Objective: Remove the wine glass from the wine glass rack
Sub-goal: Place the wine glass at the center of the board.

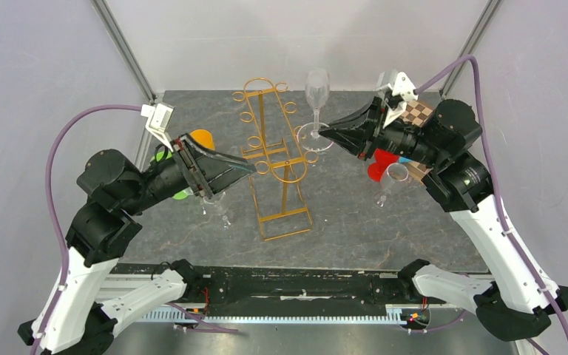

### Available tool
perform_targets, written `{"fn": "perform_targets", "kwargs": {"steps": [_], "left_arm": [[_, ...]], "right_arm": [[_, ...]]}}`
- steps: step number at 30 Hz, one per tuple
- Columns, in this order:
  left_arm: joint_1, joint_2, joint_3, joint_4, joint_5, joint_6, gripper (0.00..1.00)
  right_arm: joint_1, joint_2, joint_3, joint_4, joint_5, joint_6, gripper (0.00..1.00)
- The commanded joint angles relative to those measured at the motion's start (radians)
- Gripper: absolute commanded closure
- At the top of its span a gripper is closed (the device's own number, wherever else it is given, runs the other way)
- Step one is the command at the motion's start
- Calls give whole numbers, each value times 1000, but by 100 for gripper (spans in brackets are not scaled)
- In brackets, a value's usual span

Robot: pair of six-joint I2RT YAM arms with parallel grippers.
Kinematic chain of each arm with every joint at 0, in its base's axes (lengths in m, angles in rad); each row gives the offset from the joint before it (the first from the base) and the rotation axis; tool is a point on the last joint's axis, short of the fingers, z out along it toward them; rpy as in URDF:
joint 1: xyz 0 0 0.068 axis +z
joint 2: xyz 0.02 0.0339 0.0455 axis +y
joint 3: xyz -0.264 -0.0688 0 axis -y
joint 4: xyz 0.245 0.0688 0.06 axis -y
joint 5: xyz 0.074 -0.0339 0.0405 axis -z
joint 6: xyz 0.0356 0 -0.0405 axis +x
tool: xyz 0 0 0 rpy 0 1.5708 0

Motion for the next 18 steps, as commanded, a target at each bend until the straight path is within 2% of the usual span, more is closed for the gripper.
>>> {"fn": "perform_targets", "kwargs": {"steps": [1,8,18], "left_arm": [[4,24,-1,96,-27,-105,20],[5,68,22,115,-38,-158,20],[5,117,18,154,-21,-217,21]], "right_arm": [[39,-42,10,103,-32,-109,100],[96,-52,-20,156,-48,-176,100],[244,-39,-42,194,25,-316,100]]}}
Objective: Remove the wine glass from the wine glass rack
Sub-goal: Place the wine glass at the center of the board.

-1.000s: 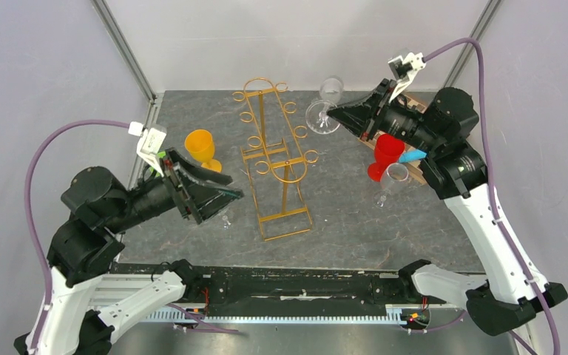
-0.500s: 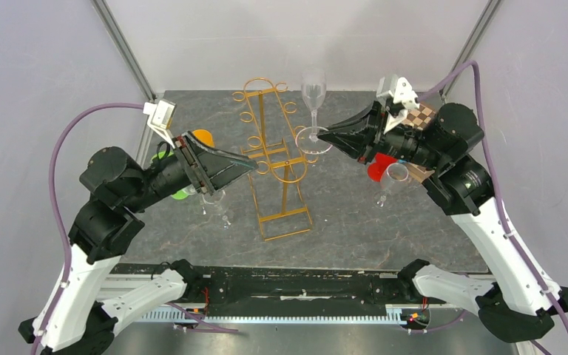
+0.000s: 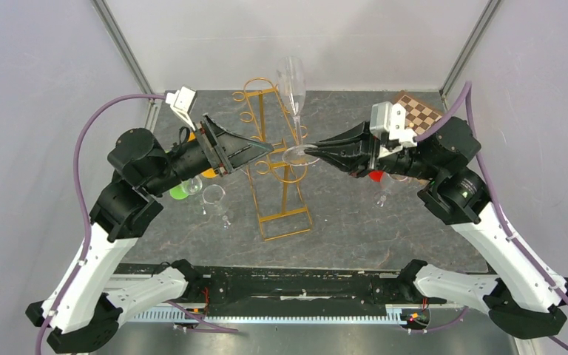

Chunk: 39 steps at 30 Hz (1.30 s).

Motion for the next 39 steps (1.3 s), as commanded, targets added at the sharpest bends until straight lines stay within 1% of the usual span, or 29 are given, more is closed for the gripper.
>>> {"fn": "perform_targets", "kwargs": {"steps": [1,7,13,17,21,26,29,31,33,35,36,39], "left_arm": [[5,14,18,68,2,-61,21],[5,23,9,84,3,-72,21],[6,22,-14,99,8,-84,22],[6,17,-29,104,8,-87,26],[5,15,-39,103,12,-88,30],[6,6,-48,103,11,-87,42],[6,0,-52,103,13,-87,53],[6,-3,-52,104,16,-86,62],[6,-5,-54,103,19,-87,74],[6,-7,-54,103,23,-88,90],[6,-7,-54,102,26,-88,96],[6,-7,-54,101,38,-85,98]], "right_arm": [[65,3,-11,102,49,-105,100],[178,22,-22,100,143,-197,100],[272,45,-42,145,204,-231,100],[339,64,-37,144,255,-271,100],[378,68,-49,161,289,-291,100],[420,76,-42,145,330,-315,100],[444,76,-41,129,370,-334,100],[458,77,-42,118,394,-343,100],[468,74,-43,111,413,-351,100],[476,72,-46,104,432,-357,100],[481,69,-50,102,444,-360,100],[490,63,-58,89,474,-369,100]]}}
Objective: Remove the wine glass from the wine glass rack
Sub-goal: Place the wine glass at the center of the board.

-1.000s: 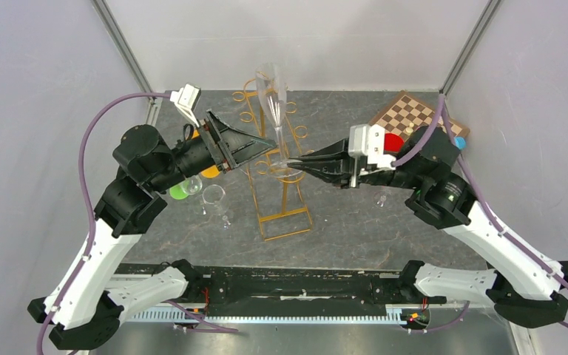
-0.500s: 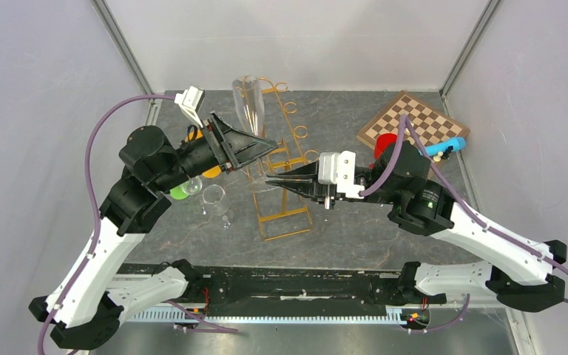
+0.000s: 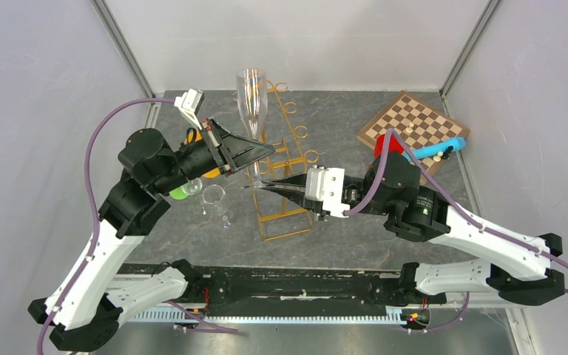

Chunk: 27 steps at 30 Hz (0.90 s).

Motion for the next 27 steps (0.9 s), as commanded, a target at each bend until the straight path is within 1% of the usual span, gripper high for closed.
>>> {"fn": "perform_targets", "kwargs": {"steps": [1,4,6,8,10,15,19,22,27], "left_arm": [[6,-15,2,37,39,7,98],[5,-17,0,35,51,15,98],[6,-21,0,27,56,25,98],[5,-26,0,17,62,40,98],[6,-29,0,3,70,56,98],[5,-35,-6,-45,111,101,98],[5,-46,-5,-114,167,180,98],[6,-60,10,-199,211,264,98],[6,-88,21,-335,248,391,98]], "right_arm": [[15,-24,1,29,86,-18,95],[21,-37,0,8,91,-14,74],[22,-52,-1,-5,87,-9,58],[22,-70,3,-22,80,-3,47],[22,-91,4,-34,91,1,44],[22,-103,27,-91,194,33,43],[22,-90,73,-144,233,82,42],[22,-53,160,-216,250,131,42],[22,27,324,-352,236,222,42]]}}
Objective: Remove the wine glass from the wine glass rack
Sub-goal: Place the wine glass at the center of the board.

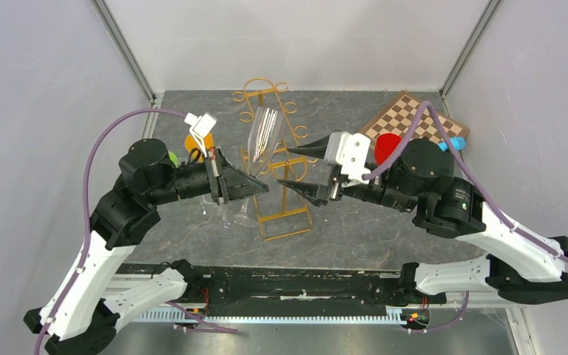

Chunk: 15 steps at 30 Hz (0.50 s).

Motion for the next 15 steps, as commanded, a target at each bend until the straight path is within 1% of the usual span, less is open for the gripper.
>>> {"fn": "perform_targets", "kwargs": {"steps": [1,7,15], "left_arm": [[5,-40,26,-107,79,181,97],[5,-77,-3,-171,135,280,98],[5,-130,-58,-215,237,411,98]], "right_arm": [[3,40,139,-106,4,113,42],[3,50,183,-144,-47,187,40],[5,75,243,-215,-131,260,39]]}}
